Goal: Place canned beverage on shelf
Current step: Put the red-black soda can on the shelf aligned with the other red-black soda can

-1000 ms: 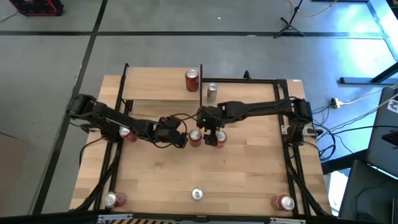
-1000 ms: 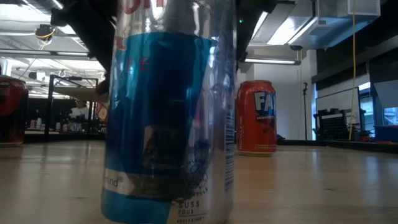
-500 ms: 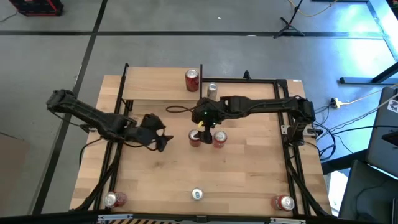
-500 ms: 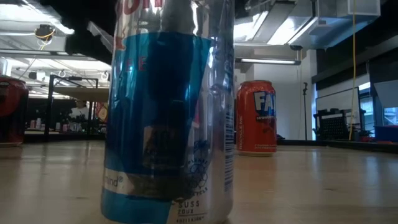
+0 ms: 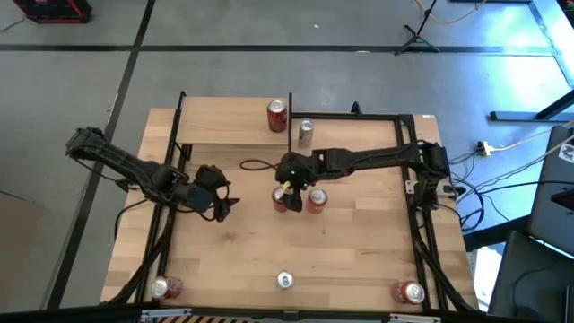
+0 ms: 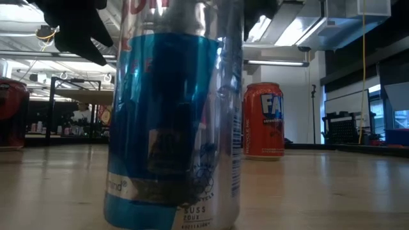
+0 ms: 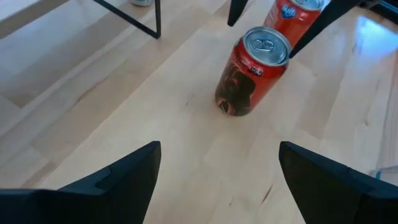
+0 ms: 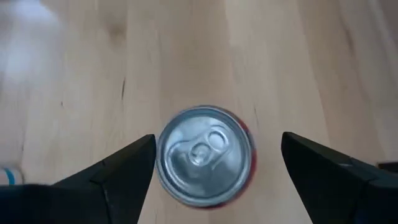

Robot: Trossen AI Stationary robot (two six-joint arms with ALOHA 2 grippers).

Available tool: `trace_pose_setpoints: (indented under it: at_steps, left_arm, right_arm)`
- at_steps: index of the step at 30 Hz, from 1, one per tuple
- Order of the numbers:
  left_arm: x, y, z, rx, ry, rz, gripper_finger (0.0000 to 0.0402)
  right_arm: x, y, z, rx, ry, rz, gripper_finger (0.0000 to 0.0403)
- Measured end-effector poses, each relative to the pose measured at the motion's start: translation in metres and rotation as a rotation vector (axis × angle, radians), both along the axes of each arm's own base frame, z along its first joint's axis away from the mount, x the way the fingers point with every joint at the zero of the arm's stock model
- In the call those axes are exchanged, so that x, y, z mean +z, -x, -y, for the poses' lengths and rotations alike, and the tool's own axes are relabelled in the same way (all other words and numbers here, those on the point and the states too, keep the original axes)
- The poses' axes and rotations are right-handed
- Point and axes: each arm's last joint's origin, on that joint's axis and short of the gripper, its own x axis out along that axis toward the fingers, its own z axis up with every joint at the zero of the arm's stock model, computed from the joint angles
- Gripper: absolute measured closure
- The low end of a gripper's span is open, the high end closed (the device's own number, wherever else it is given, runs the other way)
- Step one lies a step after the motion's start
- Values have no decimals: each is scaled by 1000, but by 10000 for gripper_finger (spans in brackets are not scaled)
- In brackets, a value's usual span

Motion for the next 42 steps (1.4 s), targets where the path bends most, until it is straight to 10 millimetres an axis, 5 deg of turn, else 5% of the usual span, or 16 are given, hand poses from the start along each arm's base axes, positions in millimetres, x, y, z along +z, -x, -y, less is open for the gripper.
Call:
trace_pose_setpoints:
  at_steps: [19, 26, 29, 36, 42]
  left_arm:
    - [-1, 1, 0, -35, -42, -29, 79]
    - [0, 1, 0, -58, -33, -27, 79]
    - [4, 4, 0, -126, -15, -25, 79]
    - [21, 23, -6, -168, 45, 71, 79]
    - [33, 37, -12, -173, 75, 152, 79]
  right_arm:
    - [-37, -13, -13, 31, 54, -62, 65]
    - [-33, -15, -13, 29, 55, -52, 127]
    - [-17, -18, -13, 29, 54, -47, 127]
    - [59, -26, -9, 16, 115, 68, 127]
    - [108, -18, 23, -85, 149, 95, 127]
